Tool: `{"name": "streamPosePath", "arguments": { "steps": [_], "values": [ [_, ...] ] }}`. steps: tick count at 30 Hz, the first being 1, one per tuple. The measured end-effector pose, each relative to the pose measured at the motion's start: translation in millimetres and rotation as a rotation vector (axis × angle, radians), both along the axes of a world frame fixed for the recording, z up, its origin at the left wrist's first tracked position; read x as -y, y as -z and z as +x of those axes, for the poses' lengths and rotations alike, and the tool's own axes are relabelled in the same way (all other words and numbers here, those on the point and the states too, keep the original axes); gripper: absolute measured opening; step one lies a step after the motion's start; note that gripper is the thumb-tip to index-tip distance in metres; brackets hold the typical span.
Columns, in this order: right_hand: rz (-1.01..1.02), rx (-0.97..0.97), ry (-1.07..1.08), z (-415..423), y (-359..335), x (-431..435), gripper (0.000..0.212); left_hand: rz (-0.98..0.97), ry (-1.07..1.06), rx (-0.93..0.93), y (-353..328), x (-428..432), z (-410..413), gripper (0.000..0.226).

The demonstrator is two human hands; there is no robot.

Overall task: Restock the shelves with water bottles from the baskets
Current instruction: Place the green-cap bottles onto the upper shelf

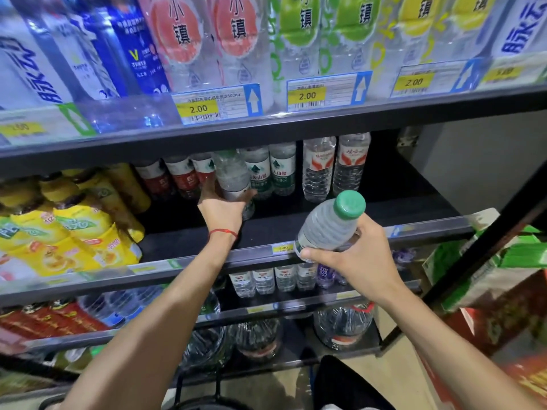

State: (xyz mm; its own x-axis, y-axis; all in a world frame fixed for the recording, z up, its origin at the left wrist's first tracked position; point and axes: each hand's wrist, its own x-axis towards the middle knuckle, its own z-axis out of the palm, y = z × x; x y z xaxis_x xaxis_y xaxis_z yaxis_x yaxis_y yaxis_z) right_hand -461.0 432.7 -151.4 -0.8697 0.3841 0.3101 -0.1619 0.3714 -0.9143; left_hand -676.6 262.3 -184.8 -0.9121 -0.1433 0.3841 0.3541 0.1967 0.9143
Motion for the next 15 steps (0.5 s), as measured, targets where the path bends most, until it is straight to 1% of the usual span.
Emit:
{"name": "streamPosePath", "arguments": {
  "steps": [3, 4, 9, 13, 15],
  "values": [
    [-0.011, 0.003, -0.004, 0.1, 5.1, 3.0, 0.055, 0.153, 0.024, 0.001, 3.4, -5.4, -5.8, 0.076],
    [-0.006, 0.002, -0.007, 0.2, 7.0, 4.0, 0.055, 0.171, 0.036, 0.009, 5.4, -5.8, -8.6, 0.078],
    [0.01, -0.007, -0.027, 4.2, 15.7, 11.4, 0.058, 0.158, 0.068, 0.016, 14.8, -4.7, -14.8, 0.075],
    [0.049, 0.011, -0.047, 6.5, 16.3, 12.4, 0.061, 0.182, 0.106, 0.058, 17.6, -3.5, -20.5, 0.073],
    [0.058, 0.016, -0.053, 7.3, 14.9, 12.7, 0.061, 0.136, 0.102, 0.063, 23.2, -1.6, -28.2, 0.073]
  ]
}}
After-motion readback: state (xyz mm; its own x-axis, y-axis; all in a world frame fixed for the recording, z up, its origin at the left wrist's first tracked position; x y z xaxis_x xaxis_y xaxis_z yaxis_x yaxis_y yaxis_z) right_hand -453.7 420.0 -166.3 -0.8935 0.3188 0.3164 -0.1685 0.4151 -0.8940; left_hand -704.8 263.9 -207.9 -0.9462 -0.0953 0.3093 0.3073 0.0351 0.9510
